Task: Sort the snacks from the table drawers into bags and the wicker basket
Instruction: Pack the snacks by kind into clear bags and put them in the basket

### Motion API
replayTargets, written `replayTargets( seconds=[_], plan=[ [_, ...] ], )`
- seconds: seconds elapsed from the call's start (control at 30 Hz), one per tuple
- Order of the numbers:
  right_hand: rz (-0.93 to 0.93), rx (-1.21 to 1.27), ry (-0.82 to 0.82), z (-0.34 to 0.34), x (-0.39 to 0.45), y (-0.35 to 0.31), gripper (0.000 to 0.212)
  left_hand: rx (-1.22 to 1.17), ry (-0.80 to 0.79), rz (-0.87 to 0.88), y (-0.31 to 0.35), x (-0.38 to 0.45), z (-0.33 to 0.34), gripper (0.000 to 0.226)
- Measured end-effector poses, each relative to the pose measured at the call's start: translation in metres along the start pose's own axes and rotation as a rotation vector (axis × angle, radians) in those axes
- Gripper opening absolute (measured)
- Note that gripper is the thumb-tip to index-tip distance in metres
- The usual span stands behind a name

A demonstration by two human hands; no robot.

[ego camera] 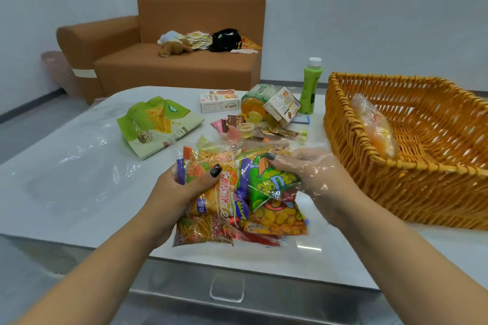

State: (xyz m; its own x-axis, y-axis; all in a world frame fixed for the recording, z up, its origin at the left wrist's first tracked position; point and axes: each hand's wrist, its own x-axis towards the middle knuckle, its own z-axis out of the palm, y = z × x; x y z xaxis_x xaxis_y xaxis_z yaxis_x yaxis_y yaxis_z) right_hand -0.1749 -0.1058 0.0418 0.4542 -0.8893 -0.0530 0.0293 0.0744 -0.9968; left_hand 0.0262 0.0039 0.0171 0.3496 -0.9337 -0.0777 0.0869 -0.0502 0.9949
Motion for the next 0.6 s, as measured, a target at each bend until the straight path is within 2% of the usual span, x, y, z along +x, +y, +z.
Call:
replayTargets(
  seconds=[0.1,0.23,0.3,0.43,0.5,0.6],
  plan=[
    [0.016,-0.033,0.028,-0.002,0.003,0.003,0.018,-0.022,0.011,0.007,-0.004,0.002,0.004,0.077],
    [0.079,-0.205,-0.189,-0.018,0.004,-0.015,0.018,-0.096,0.056,0.03,-0.006,0.005,0.006,0.07],
    [0.071,-0.252,-0.237,-0.027,0.004,-0.023,0.019,-0.132,0.053,0.017,-0.006,0.007,0.007,0.062],
    [-0.052,-0.442,-0.127,-0.021,0.001,-0.016,0.024,-0.124,0.004,-0.028,-0.01,0.009,0.012,0.087],
    [-0.093,-0.393,-0.076,-0.013,-0.001,-0.013,0.02,-0.162,0.008,-0.046,-0.013,0.009,0.015,0.096],
    [-0.107,-0.307,-0.12,-0.009,-0.004,-0.025,0.019,-0.287,0.014,-0.071,-0.018,0.011,0.018,0.095]
  ],
)
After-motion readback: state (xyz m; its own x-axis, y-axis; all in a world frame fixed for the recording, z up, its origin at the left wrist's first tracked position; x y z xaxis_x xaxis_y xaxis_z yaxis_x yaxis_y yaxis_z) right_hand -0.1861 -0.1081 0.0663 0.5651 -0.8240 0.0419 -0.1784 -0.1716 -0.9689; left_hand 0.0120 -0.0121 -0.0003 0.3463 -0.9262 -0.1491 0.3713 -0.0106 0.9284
